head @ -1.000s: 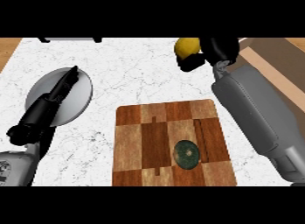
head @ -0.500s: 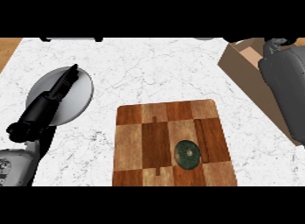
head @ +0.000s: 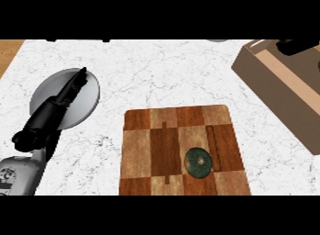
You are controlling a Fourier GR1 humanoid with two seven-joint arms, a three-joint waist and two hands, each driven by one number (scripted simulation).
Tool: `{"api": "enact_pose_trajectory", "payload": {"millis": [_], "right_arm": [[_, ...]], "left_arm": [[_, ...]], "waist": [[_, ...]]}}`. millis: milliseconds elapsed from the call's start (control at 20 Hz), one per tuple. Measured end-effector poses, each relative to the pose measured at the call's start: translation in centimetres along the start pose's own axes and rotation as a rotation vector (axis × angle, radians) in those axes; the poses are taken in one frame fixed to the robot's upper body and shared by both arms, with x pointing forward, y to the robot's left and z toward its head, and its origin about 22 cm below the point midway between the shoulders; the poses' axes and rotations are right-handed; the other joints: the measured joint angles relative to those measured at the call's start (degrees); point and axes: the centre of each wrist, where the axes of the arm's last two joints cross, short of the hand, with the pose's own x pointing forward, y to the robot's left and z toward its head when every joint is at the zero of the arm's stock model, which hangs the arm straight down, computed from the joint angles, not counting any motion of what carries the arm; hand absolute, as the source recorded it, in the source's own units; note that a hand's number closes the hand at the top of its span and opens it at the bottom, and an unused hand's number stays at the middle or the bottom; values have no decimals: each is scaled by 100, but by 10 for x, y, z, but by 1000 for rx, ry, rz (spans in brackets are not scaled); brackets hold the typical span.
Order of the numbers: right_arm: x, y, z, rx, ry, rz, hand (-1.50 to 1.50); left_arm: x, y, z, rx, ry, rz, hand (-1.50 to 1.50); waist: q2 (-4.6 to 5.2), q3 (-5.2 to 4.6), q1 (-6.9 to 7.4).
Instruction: Pick the lemon from the cutting board and place it in the cardboard box
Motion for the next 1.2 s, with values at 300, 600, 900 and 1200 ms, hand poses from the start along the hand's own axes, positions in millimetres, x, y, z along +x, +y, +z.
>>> {"api": "enact_pose_trajectory", "payload": {"millis": [300, 600, 900, 1200], "right_arm": [[-50, -3, -12, 203, 50, 43, 150], [-94, -3, -14, 392, 89, 87, -150], [-111, -6, -14, 458, -43, -19, -150], [-102, -18, -19, 238, -144, -480, -150]], "left_arm": [[5, 1, -7, -2, -7, 2, 0], [0, 4, -2, -9, -7, 3, 0], [1, 5, -4, -9, -10, 1, 0], [-5, 7, 2, 4, -2, 3, 0]], "waist": [[9, 3, 15], [24, 5, 60], [27, 10, 57], [-6, 25, -9]]}}
